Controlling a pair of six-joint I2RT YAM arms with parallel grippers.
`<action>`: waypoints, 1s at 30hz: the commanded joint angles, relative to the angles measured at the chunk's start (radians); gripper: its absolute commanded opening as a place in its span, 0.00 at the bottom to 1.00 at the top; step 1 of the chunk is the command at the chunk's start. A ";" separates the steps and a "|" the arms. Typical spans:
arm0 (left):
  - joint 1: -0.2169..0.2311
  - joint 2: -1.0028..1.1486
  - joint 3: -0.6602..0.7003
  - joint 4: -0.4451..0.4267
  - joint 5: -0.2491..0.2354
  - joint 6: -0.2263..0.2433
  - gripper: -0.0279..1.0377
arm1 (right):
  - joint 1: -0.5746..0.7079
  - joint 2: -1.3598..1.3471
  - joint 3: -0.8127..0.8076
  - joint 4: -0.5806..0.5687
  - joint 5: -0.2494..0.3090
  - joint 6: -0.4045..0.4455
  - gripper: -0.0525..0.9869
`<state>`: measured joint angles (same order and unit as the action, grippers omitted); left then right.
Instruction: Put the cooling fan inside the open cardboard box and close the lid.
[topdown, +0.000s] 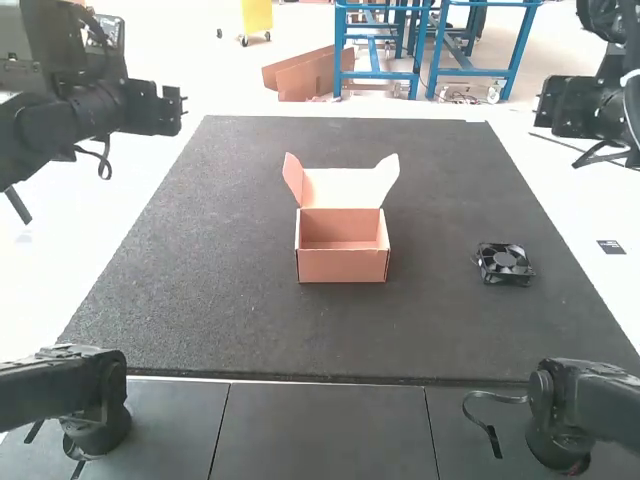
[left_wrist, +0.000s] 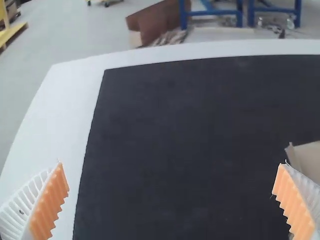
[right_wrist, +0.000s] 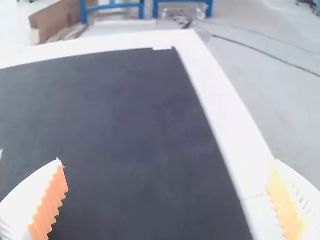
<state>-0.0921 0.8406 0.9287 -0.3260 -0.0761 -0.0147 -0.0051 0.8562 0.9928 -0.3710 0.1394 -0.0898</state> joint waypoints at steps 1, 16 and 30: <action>-0.009 -0.011 0.044 -0.021 0.015 0.010 0.94 | -0.018 0.015 0.070 -0.029 0.019 -0.007 0.93; -0.034 0.049 0.064 -0.212 0.070 0.005 0.93 | -0.055 0.256 0.142 -0.302 -0.046 0.015 0.91; -0.011 0.117 0.070 -0.245 0.055 -0.028 0.93 | -0.145 0.396 0.055 -0.266 -0.060 -0.123 0.90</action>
<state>-0.1104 0.9680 0.9646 -0.5785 -0.0257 -0.0273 -0.1207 1.2552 1.0382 -0.6521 0.0891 -0.1543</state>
